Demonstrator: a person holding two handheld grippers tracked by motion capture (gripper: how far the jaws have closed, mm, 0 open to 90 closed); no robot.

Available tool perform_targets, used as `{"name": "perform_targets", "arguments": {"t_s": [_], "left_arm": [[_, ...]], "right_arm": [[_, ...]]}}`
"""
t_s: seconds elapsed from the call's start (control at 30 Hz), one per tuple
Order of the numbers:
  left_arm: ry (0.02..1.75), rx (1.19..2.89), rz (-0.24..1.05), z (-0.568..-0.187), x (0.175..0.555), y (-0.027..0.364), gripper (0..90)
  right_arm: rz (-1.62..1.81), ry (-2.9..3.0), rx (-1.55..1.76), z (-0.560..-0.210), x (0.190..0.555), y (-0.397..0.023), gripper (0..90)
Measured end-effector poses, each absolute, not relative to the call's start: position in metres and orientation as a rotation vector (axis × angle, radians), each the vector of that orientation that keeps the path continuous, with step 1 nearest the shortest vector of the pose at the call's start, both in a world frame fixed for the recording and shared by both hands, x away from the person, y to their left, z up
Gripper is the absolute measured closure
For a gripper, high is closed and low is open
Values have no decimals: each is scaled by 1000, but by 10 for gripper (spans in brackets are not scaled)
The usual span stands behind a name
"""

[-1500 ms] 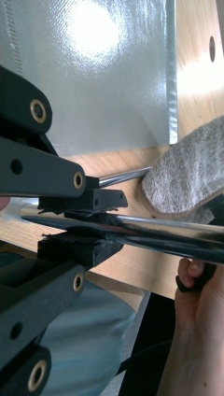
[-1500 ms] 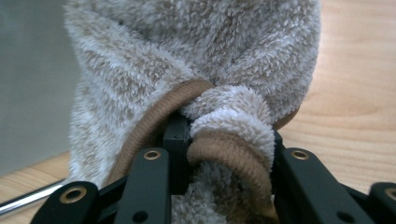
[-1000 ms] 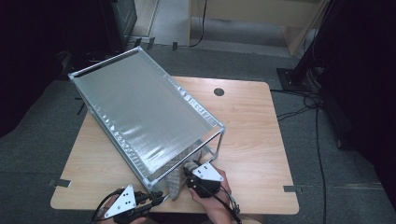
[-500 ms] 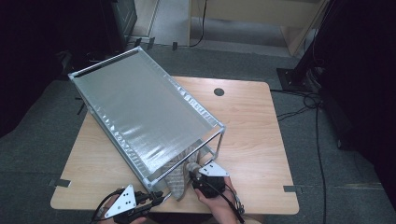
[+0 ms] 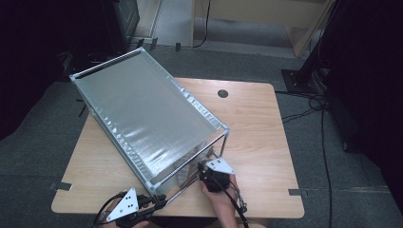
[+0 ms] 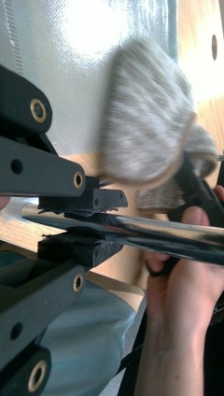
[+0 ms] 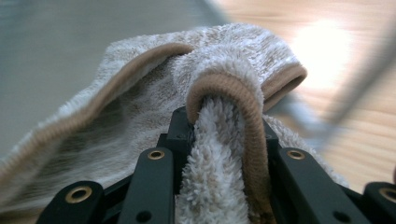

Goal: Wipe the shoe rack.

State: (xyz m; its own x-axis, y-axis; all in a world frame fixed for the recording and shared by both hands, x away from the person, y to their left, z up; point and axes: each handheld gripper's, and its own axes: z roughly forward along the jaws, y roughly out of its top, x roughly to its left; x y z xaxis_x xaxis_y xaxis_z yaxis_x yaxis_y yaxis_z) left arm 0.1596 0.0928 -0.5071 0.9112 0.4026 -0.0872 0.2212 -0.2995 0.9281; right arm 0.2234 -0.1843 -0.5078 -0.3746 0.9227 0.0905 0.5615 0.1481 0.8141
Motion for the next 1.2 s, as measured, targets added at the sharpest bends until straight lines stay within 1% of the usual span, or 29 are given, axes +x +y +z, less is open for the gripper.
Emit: {"name": "perform_targets", "arguments": {"t_s": [0.17, 0.27, 0.37, 0.43, 0.47, 0.5, 0.53, 0.63, 0.7, 0.83, 1.07, 1.13, 1.2], "left_arm": [[462, 1893, 195, -507, 159, 93, 803], [461, 1894, 194, -507, 159, 93, 802], [461, 1894, 194, -507, 159, 93, 802], [459, 1895, 193, -507, 159, 93, 802], [459, 1895, 193, -507, 159, 93, 803], [459, 1895, 193, -507, 159, 93, 802], [459, 1895, 192, -507, 159, 93, 802], [449, 1897, 189, -507, 159, 92, 802], [450, 1897, 189, -507, 159, 91, 803], [450, 1896, 184, -508, 159, 91, 801], [449, 1898, 182, -508, 159, 91, 802], [448, 1899, 181, -508, 159, 92, 801], [450, 1899, 183, -508, 159, 91, 802]], "right_arm": [[1181, 2172, 1231, -514, 205, -138, 680], [1133, 2189, 1154, -513, 201, -127, 678], [1120, 2186, 1194, -514, 209, -139, 676], [1094, 2121, 1304, -514, 222, -161, 679], [1094, 2121, 1304, -514, 222, -161, 679], [1050, 2048, 1366, -513, 228, -178, 679], [1050, 2048, 1366, -513, 228, -178, 679], [1020, 1946, 1442, -513, 234, -201, 680], [1028, 1944, 1447, -513, 234, -204, 684], [1045, 1979, 1412, -513, 229, -191, 688], [1135, 2193, 1168, -513, 206, -138, 684], [1115, 2202, 1117, -514, 202, -130, 683], [1098, 2198, 1135, -514, 207, -135, 679]]}}
